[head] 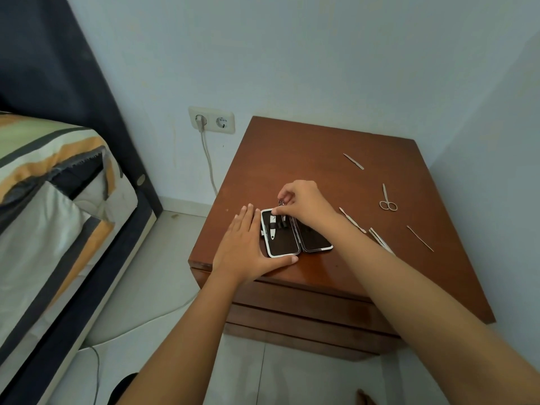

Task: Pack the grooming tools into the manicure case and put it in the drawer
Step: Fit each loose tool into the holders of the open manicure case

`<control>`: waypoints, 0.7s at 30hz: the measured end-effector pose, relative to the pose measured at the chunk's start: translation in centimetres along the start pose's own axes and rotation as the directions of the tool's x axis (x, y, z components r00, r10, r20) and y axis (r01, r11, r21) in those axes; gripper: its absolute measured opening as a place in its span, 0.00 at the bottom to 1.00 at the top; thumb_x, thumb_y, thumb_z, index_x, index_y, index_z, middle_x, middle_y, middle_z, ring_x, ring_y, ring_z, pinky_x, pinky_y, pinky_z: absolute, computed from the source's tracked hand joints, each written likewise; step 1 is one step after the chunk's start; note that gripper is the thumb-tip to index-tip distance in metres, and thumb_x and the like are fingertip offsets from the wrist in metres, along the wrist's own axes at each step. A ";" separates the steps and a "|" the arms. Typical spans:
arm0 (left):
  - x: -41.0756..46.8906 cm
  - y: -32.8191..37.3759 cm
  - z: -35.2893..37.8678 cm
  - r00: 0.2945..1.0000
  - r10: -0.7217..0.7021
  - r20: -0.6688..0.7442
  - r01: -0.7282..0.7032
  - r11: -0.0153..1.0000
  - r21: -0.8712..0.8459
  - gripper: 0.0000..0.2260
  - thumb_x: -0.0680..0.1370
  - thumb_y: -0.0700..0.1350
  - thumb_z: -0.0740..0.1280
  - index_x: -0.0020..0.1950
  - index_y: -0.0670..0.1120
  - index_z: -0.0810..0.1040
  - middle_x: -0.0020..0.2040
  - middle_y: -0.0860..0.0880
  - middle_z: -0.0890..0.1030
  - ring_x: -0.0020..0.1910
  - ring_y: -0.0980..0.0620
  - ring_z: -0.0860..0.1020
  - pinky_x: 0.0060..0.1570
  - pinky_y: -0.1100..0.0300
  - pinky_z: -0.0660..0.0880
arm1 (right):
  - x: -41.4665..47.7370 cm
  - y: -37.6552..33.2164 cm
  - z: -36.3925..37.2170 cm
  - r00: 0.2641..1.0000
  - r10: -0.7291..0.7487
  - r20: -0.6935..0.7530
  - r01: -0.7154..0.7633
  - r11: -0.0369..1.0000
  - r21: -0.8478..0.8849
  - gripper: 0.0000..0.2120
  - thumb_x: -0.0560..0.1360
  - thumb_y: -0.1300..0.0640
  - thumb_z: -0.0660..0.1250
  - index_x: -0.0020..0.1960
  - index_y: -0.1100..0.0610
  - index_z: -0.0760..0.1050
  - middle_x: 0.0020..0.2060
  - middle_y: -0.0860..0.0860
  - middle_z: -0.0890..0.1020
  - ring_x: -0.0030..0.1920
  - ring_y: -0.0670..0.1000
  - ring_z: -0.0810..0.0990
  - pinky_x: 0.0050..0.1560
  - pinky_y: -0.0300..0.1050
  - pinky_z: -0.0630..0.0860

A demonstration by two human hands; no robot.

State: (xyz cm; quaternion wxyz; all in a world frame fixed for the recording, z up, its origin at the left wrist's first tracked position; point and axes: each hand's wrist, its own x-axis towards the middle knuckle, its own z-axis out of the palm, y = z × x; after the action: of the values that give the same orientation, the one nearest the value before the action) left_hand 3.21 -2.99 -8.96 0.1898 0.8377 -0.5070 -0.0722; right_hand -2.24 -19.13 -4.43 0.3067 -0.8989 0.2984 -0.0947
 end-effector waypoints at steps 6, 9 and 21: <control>-0.1 0.1 -0.1 1.000 -0.001 0.007 0.001 1.000 0.004 0.55 0.62 0.78 0.55 0.77 0.43 0.45 0.78 0.46 0.46 0.76 0.51 0.43 0.73 0.57 0.40 | -0.5 0.3 -0.7 1.000 0.000 0.027 0.000 1.000 0.009 0.10 0.67 0.56 0.75 0.46 0.58 0.80 0.38 0.52 0.79 0.40 0.49 0.76 0.45 0.42 0.74; -0.1 0.1 -0.1 1.000 -0.002 0.009 0.002 1.000 0.005 0.55 0.62 0.78 0.54 0.77 0.43 0.45 0.78 0.46 0.46 0.76 0.51 0.42 0.73 0.56 0.40 | -0.5 0.2 -0.9 1.000 0.022 0.003 -0.022 0.997 0.069 0.05 0.69 0.58 0.72 0.45 0.55 0.81 0.39 0.51 0.80 0.43 0.48 0.77 0.40 0.36 0.71; 0.1 -0.1 0.1 1.000 0.001 0.003 -0.001 1.000 0.009 0.56 0.61 0.79 0.53 0.77 0.44 0.46 0.78 0.45 0.48 0.77 0.51 0.43 0.73 0.56 0.41 | -2.2 1.5 -1.1 0.986 -0.124 0.112 0.126 0.992 -0.011 0.07 0.71 0.58 0.71 0.48 0.55 0.83 0.50 0.52 0.80 0.51 0.49 0.78 0.54 0.44 0.76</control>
State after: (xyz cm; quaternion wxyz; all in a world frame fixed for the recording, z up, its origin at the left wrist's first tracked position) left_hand 3.29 -3.10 -9.11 0.1856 0.8382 -0.5079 -0.0710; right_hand -5.11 -19.30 -4.43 0.3080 -0.9224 0.2248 -0.0610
